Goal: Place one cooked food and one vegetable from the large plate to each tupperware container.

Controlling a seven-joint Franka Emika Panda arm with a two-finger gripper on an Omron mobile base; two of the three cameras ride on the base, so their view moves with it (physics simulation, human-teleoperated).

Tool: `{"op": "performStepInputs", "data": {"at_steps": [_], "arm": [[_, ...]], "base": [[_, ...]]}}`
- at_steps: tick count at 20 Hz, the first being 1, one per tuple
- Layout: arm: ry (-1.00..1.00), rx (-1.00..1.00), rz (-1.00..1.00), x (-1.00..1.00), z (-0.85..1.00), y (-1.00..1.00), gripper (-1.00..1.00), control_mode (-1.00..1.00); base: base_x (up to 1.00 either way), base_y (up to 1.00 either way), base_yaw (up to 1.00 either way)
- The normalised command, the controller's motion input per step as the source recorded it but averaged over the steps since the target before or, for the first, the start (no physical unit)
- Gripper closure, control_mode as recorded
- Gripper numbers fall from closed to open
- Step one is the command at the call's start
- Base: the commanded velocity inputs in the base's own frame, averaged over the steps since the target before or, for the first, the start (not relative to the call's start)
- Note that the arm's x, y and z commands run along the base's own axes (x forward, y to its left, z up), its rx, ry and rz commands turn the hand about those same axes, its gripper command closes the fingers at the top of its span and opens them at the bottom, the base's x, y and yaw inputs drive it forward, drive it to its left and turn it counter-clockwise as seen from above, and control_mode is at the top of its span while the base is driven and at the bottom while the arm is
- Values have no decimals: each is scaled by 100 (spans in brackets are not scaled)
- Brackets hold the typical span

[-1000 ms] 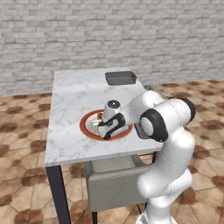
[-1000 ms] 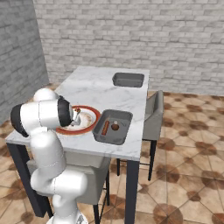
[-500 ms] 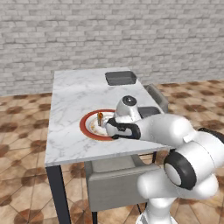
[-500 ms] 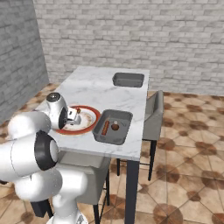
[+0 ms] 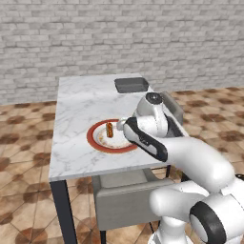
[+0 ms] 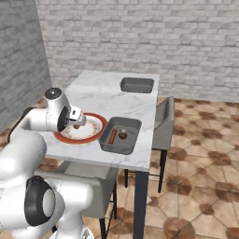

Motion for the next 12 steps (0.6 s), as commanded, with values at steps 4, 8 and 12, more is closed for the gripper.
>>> {"op": "performStepInputs", "data": {"at_steps": [4, 8, 12], "arm": [[-9, 0, 0, -53, 70, -19, 100, -100], [-17, 0, 0, -65, 46, -30, 100, -100], [-10, 0, 0, -57, 47, -3, 100, -100]], "base": [[0, 0, 0], [0, 0, 0], [0, 0, 0]]}}
